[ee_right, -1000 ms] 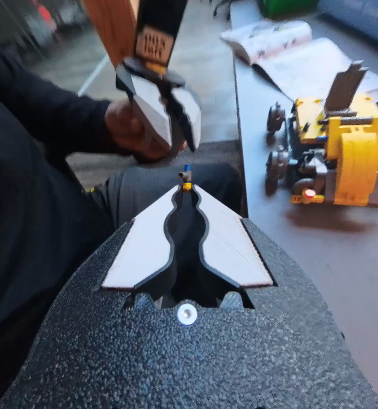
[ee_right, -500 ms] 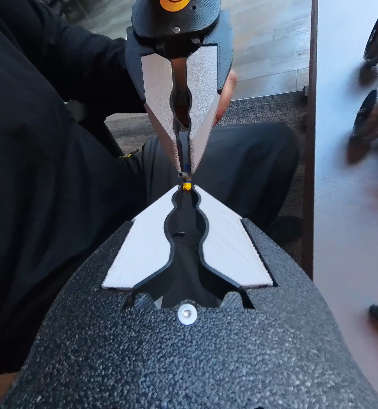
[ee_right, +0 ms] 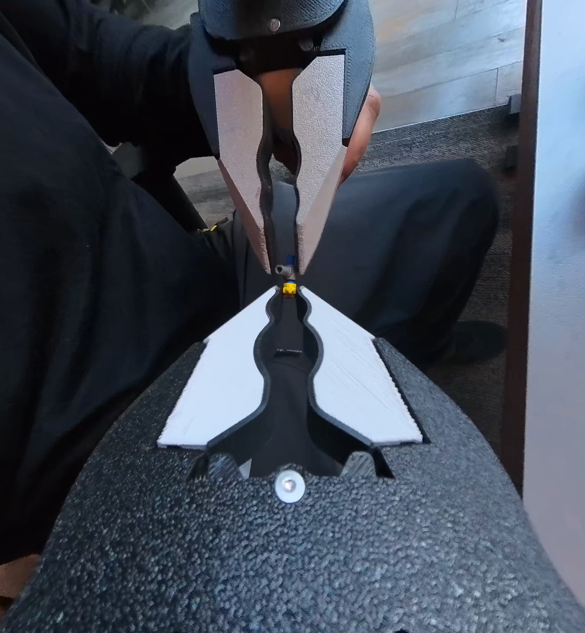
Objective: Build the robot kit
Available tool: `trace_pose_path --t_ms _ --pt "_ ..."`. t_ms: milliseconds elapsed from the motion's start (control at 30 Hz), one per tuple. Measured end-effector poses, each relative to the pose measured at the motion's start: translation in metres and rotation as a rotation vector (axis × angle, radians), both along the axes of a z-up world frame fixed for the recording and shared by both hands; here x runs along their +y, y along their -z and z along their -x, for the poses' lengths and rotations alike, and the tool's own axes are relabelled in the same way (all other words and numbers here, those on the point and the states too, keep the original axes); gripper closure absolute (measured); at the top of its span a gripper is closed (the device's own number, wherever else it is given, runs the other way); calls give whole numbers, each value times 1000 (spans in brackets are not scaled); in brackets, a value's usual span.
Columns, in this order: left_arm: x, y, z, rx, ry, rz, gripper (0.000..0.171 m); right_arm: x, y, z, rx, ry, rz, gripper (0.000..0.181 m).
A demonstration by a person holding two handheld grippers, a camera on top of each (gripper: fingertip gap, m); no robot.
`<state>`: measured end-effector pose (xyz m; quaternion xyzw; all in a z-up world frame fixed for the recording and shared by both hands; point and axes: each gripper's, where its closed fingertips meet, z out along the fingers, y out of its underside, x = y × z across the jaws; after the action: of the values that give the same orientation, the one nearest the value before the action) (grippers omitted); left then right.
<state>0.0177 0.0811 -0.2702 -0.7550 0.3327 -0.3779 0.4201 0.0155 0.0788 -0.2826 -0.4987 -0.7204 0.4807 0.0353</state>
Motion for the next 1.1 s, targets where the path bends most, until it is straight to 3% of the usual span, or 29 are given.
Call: trace_pose_path --t_ms 200,400,633,833,1100 --pt "3 3 0 21 -21 -7 167 1 1 0 -4 4 5 175" --pt "18 8 4 -86 -142 158 167 16 8 5 -5 71 -98 175" --pt "30 3 20 -393 -215 367 167 29 0 19 43 190 -63 174" --pt "37 -8 29 -531 -239 362 167 39 -16 26 138 247 -43 174" --pt "40 -17 34 -580 -250 320 167 47 -26 28 158 298 101 168"
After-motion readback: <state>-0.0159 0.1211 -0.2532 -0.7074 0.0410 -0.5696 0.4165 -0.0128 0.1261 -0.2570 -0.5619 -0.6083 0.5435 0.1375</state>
